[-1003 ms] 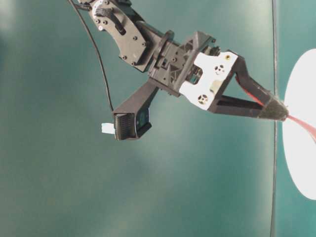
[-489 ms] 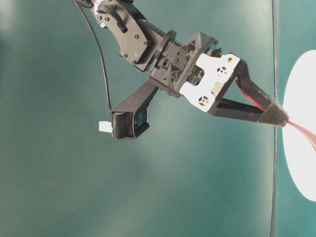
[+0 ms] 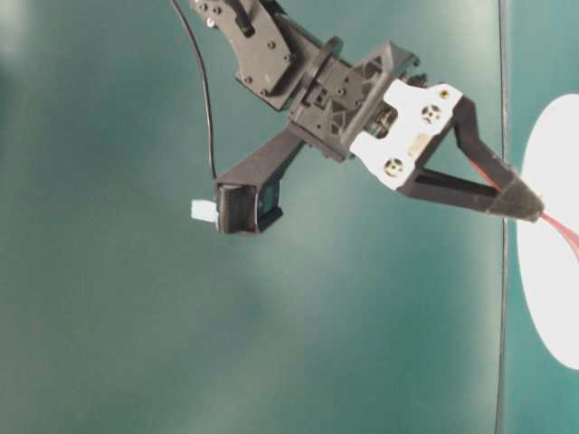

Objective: Scoop the yellow hexagonal prism block from the bowl with a spoon using the right arm.
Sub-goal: 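Tilt the spoon up along the bowl wall, keeping the block on it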

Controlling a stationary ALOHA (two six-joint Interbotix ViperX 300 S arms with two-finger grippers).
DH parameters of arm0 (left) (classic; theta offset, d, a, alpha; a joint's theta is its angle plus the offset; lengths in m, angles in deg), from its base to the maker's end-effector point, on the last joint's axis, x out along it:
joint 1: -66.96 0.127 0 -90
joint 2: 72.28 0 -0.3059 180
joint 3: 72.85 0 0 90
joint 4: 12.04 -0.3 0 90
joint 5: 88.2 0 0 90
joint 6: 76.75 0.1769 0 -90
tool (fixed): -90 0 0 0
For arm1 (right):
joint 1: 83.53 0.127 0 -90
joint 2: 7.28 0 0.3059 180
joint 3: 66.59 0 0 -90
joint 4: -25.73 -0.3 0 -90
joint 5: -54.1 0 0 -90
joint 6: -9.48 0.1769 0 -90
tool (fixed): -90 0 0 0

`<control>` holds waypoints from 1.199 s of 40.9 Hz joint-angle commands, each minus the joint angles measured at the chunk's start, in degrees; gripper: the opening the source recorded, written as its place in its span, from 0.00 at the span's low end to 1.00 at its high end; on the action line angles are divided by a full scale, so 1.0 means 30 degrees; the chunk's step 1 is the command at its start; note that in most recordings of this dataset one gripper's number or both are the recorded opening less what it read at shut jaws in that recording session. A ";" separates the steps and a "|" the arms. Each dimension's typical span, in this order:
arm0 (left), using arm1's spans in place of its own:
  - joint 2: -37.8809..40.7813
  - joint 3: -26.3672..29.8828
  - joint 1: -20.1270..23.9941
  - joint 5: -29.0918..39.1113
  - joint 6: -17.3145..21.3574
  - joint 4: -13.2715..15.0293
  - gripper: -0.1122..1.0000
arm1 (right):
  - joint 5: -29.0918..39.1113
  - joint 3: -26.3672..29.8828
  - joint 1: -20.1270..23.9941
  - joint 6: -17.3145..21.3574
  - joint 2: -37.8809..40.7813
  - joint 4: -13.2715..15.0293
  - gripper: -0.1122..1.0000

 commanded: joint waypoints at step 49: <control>0.0088 0.0469 0.0059 -0.0088 -0.0059 -0.0059 0.14 | -0.2959 -0.2021 0.0557 0.0146 -0.1523 -0.0117 0.33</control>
